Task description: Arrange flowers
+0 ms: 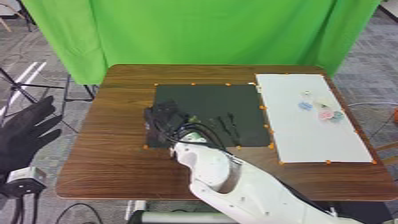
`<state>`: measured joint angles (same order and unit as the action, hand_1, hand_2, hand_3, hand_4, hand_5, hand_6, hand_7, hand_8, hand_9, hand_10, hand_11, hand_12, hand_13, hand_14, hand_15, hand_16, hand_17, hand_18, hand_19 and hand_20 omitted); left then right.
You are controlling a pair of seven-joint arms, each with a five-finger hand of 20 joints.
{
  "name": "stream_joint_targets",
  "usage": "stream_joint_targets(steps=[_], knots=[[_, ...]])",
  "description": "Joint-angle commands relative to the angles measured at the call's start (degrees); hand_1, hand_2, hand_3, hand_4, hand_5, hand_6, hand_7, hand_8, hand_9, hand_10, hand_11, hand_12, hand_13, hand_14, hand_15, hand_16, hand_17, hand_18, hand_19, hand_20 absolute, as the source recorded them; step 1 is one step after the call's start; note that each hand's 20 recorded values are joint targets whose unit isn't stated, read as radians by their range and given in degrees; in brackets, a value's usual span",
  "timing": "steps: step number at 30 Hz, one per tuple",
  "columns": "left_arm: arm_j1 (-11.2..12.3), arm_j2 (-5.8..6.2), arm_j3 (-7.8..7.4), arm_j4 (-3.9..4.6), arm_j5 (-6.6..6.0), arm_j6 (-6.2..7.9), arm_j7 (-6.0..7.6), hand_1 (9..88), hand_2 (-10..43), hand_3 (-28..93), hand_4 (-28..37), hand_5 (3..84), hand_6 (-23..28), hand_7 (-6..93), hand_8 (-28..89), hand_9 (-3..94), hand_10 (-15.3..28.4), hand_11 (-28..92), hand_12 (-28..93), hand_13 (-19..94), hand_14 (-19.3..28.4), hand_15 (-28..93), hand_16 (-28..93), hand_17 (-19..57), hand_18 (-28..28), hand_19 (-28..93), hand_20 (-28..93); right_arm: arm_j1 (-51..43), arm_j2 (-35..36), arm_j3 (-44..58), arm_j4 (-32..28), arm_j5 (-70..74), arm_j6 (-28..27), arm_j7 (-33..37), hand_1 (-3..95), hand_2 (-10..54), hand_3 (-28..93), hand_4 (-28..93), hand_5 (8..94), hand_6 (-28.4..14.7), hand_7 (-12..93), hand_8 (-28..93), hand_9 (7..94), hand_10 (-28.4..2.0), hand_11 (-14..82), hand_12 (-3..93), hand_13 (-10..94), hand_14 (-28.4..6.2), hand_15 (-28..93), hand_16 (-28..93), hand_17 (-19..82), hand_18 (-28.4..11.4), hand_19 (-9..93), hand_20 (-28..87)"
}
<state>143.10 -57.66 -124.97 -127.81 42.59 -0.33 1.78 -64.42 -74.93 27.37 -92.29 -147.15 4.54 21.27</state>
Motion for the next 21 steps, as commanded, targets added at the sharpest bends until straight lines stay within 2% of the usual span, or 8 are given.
stream_joint_targets(steps=[1, 2, 4, 8, 15, 20, 21], knots=[[-1.36, 1.07, 1.30, 0.85, 0.14, -0.16, -1.10, 23.2, -3.2, 70, -26.4, 21.4, 0.2, 17.7, -9, 17.1, 8.5, 9, 20, 13, 11.4, 16, 8, -12.6, 18.0, 34, 10, 1.11, -1.20, -2.79, 3.15, -1.77, 0.35, 3.07, 48.5, -9.5, 83, -25, 72.2, 2.3, 49, -1, 87.9, -5.8, 18.4, 52.3, 80, -2.5, 53, 40, 31, -19.6, 82, 53], [-1.11, 0.83, 1.25, 0.83, 0.17, -0.11, -0.68, 23.2, -3.2, 70, -26.4, 21.4, 0.2, 17.7, -9, 17.1, 8.5, 9, 20, 13, 11.4, 16, 8, -12.6, 18.0, 34, 10, 1.14, -1.17, -2.81, 3.03, -1.78, 0.09, 2.82, 48.5, -9.5, 83, -25, 72.1, 2.3, 49, -1, 87.9, -5.8, 18.4, 52.1, 80, -2.5, 53, 39, 31, -19.6, 82, 53], [-0.99, 0.83, 1.32, 0.90, 0.12, 0.13, -0.68, 23.2, -3.1, 70, -26.5, 21.4, 0.2, 17.8, -9, 17.0, 8.6, 9, 20, 13, 11.4, 16, 8, -12.6, 17.9, 34, 10, 1.03, -1.09, -3.05, 2.97, -2.14, -0.11, 2.99, 48.4, -9.5, 83, -26, 71.9, 2.3, 49, -1, 87.6, -5.8, 18.6, 52.4, 80, -2.5, 53, 40, 31, -19.6, 82, 53], [-1.17, 0.80, 1.49, 0.61, 0.13, 0.16, -1.30, 23.2, -3.2, 70, -26.4, 21.4, 0.2, 17.7, -9, 17.0, 8.6, 9, 20, 13, 11.4, 16, 8, -12.6, 18.0, 34, 10, 0.29, -1.27, -2.28, 2.75, -3.23, -1.24, 3.05, 47.7, -9.5, 83, -27, 70.6, 2.1, 49, 0, 86.8, -5.8, 18.5, 52.6, 79, -2.4, 54, 40, 30, -19.5, 81, 53], [-1.65, 0.98, 1.77, 0.82, 0.26, 0.08, -1.57, 23.2, -3.2, 70, -26.4, 21.4, 0.2, 17.8, -10, 17.1, 8.5, 9, 20, 13, 11.4, 16, 8, -12.6, 17.9, 34, 10, 0.44, -1.43, -2.12, 2.35, -3.54, -2.61, 5.05, 44.5, -9.5, 79, -28, 65.2, 2.1, 51, 2, 82.1, -6.2, 20.6, 53.1, 74, -3.3, 58, 37, 28, -19.6, 80, 54], [-1.48, 0.90, 1.77, 0.78, 0.19, 0.06, -1.61, 23.3, -3.1, 70, -26.5, 21.3, 0.2, 17.9, -10, 17.1, 8.5, 9, 20, 13, 11.4, 16, 8, -12.6, 17.9, 34, 10, 0.70, -1.34, -2.39, 2.16, -3.72, -3.44, 6.83, 42.4, -9.5, 79, -28, 59.8, 2.0, 54, 5, 76.8, -6.9, 28.3, 52.2, 70, -4.3, 65, 33, 26, -19.9, 80, 55], [-1.60, 0.88, 1.83, 0.80, 0.26, 0.01, -1.79, 23.2, -3.1, 70, -26.4, 21.3, 0.2, 17.9, -10, 17.1, 8.5, 9, 20, 13, 11.4, 16, 8, -12.6, 17.9, 34, 10, 0.59, -1.31, -2.14, 2.10, -3.72, -3.81, 6.67, 42.0, -9.5, 79, -28, 58.8, 2.0, 55, 5, 73.6, -7.4, 32.6, 52.3, 69, -4.5, 66, 32, 25, -20.0, 80, 56]])
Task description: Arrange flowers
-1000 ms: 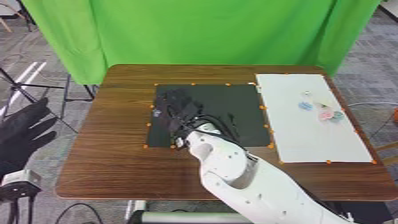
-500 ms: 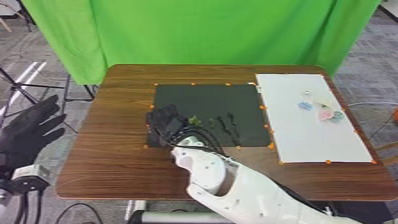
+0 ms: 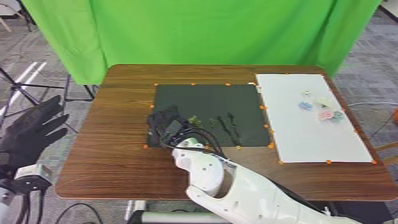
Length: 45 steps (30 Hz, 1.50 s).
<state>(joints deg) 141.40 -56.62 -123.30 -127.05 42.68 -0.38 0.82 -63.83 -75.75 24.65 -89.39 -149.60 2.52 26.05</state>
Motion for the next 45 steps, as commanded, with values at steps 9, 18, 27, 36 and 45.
stream_joint_targets(steps=[9, 18, 27, 36, 45], knots=[[0.15, -0.31, 0.22, 0.07, 0.25, 0.08, -0.77, 23.3, -3.1, 70, -26.3, 21.4, 0.2, 17.7, -9, 17.1, 8.5, 9, 20, 13, 11.4, 16, 8, -12.6, 17.9, 34, 10, -0.38, -0.61, 1.02, -1.20, -1.72, -3.34, 1.21, 38.9, -9.5, 79, -28, 56.3, 1.6, 53, 3, 66.4, -8.5, 43.3, 47.0, 65, -5.9, 70, 31, 23, -20.3, 80, 57], [0.30, -0.37, 0.12, 0.01, 0.24, 0.11, -0.81, 23.4, -3.0, 70, -26.2, 21.4, 0.2, 17.7, -9, 17.0, 8.5, 9, 20, 13, 11.5, 16, 8, -12.6, 17.9, 34, 10, -0.57, -0.45, 1.56, -2.59, -0.91, -4.68, 1.48, 35.7, -9.5, 81, -28, 56.1, 1.2, 49, 2, 63.8, -9.0, 45.9, 43.5, 63, -6.2, 70, 31, 22, -20.6, 79, 57], [0.48, -0.53, 0.11, -0.09, 0.08, 0.07, -0.84, 23.6, -2.9, 70, -26.3, 21.3, 0.3, 17.8, -10, 16.9, 8.5, 9, 20, 13, 11.5, 16, 8, -12.5, 17.9, 34, 10, -0.87, -0.43, 2.53, -3.10, 0.04, -5.99, 2.08, 31.6, -9.5, 86, -28, 54.9, 0.7, 46, -18, 59.5, -10.5, 52.7, 37.3, 62, -6.5, 71, 31, 21, -20.8, 79, 58], [4.06, -4.11, -1.07, -1.70, 0.70, 0.83, 1.86, 23.6, -2.8, 70, -26.2, 21.3, 0.2, 17.7, -9, 16.9, 8.5, 9, 20, 13, 11.5, 16, 8, -12.6, 17.8, 34, 10, -1.19, 5.96, 10.68, -12.13, 4.65, -3.17, 0.82, 28.9, -9.5, 87, -28, 49.2, -1.0, 45, -18, 51.9, -12.4, 56.8, 38.7, 58, -7.9, 74, 31, 20, -21.0, 79, 57], [5.37, -5.87, -1.27, -2.18, 0.90, 0.79, 2.33, 23.5, -2.9, 70, -26.3, 21.3, 0.2, 17.8, -9, 17.0, 8.6, 9, 20, 13, 11.5, 16, 8, -12.7, 17.8, 34, 10, -6.35, 21.83, 23.58, -11.67, 6.92, -2.68, 7.75, 29.2, -9.5, 88, -28, 43.0, -3.5, 38, -16, 45.0, -14.1, 40.1, 28.9, 48, -10.5, 68, 25, 18, -20.2, 78, 57]])
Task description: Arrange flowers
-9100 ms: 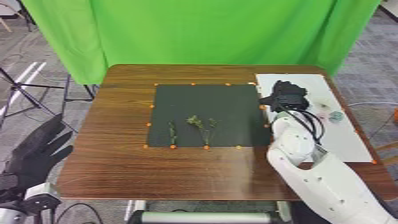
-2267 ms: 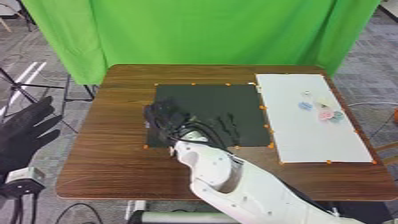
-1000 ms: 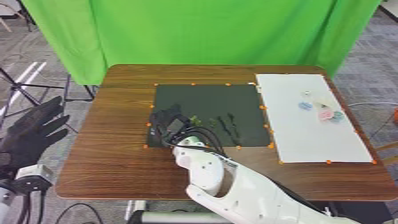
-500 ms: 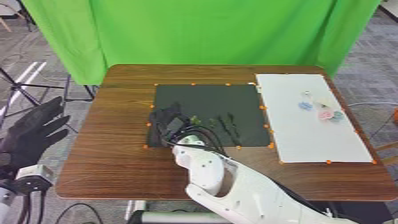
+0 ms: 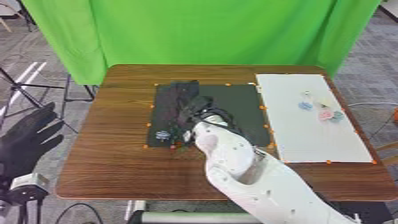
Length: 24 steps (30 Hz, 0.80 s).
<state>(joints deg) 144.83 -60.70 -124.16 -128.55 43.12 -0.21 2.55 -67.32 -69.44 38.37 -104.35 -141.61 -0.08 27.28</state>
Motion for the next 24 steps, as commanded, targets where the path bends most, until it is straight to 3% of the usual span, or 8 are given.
stream_joint_targets(steps=[1, 8, 17, 24], knots=[[2.03, -1.96, -0.37, -0.72, 0.50, 0.68, 0.67, 23.5, -2.9, 70, -26.3, 21.3, 0.3, 17.8, -10, 17.0, 8.5, 9, 20, 13, 11.5, 16, 8, -12.7, 17.8, 34, 10, -3.73, 17.03, 11.10, 3.82, -1.08, -0.13, 7.22, 29.1, -9.5, 88, -28, 42.2, -4.0, 37, -16, 44.2, -14.3, 38.8, 28.3, 47, -10.4, 67, 23, 17, -20.1, 78, 57], [2.21, -2.33, -0.09, -0.70, 0.55, 0.46, 0.91, 23.5, -2.9, 70, -26.3, 21.3, 0.2, 17.8, -10, 17.0, 8.5, 9, 20, 13, 11.5, 16, 8, -12.6, 17.8, 34, 10, -8.58, 23.50, 18.18, 7.50, -0.88, -1.77, 12.02, 29.1, -9.5, 88, -28, 39.1, -4.4, 35, -15, 41.4, -14.3, 33.7, 26.9, 43, -10.4, 60, 20, 15, -20.1, 74, 54], [2.42, -1.84, -0.09, -0.59, 0.42, 0.49, 1.23, 23.6, -2.8, 70, -26.4, 21.3, 0.2, 17.9, -10, 17.0, 8.6, 9, 20, 13, 11.5, 16, 8, -12.6, 17.8, 34, 10, -11.72, 27.39, 20.89, 9.82, -2.32, -1.97, 14.07, 30.5, -9.5, 89, -28, 41.8, -3.0, 37, -15, 43.5, -13.8, 40.6, 29.5, 41, -11.5, 69, 22, 12, -20.6, 74, 55], [2.50, -2.09, -0.14, -0.69, 0.54, 0.40, 1.21, 23.5, -2.8, 70, -26.2, 21.3, 0.2, 17.8, -10, 17.0, 8.6, 9, 20, 13, 11.4, 16, 8, -12.6, 17.8, 34, 10, -12.96, 28.43, 22.08, 12.16, -5.09, -0.35, 15.24, 31.1, -9.5, 89, -28, 44.4, -2.1, 38, -16, 45.4, -12.9, 42.0, 29.7, 40, -11.5, 71, 22, 12, -20.6, 74, 55]])
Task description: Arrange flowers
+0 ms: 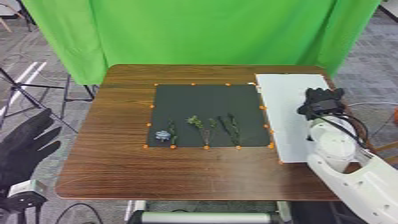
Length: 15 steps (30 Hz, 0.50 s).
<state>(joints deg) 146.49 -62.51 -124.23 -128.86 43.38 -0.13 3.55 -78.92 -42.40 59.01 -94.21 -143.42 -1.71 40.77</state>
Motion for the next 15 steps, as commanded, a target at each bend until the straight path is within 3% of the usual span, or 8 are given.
stream_joint_targets(steps=[1, 10, 15], knots=[[0.93, -0.37, -0.03, -0.42, 0.27, 0.46, 0.24, 23.5, -2.8, 70, -26.2, 21.3, 0.2, 17.8, -9, 17.0, 8.5, 9, 20, 13, 11.4, 16, 8, -12.6, 17.8, 34, 10, -1.31, 1.54, 1.52, 2.14, -2.93, 0.86, 1.97, 31.3, -9.5, 89, -28, 45.1, -1.8, 39, -16, 46.3, -12.7, 42.4, 29.7, 41, -11.2, 72, 22, 12, -20.5, 74, 56], [0.98, -0.55, -0.04, -0.52, 0.24, 0.59, 0.16, 23.5, -2.8, 70, -26.2, 21.4, 0.3, 17.8, -9, 17.1, 8.5, 9, 20, 13, 11.5, 16, 8, -12.7, 17.8, 34, 10, -0.88, 2.00, 1.89, 3.51, -2.05, -3.03, 2.02, 33.1, -9.5, 90, -28, 47.9, -0.7, 40, -18, 48.0, -12.2, 42.6, 29.4, 41, -10.9, 71, 22, 12, -20.4, 74, 56], [1.04, -0.51, 0.16, -0.51, 0.18, 0.61, 0.24, 23.9, -1.8, 70, -26.2, 21.5, 0.3, 17.7, -10, 17.1, 8.6, 9, 20, 13, 11.4, 16, 8, -12.6, 17.8, 34, 10, -0.48, 1.71, 1.65, 4.87, -0.74, -5.39, 1.21, 32.8, -9.5, 90, -28, 47.0, -2.3, 36, -17, 46.8, -12.0, 40.3, 28.8, 40, -10.8, 69, 21, 12, -20.3, 73, 56]])
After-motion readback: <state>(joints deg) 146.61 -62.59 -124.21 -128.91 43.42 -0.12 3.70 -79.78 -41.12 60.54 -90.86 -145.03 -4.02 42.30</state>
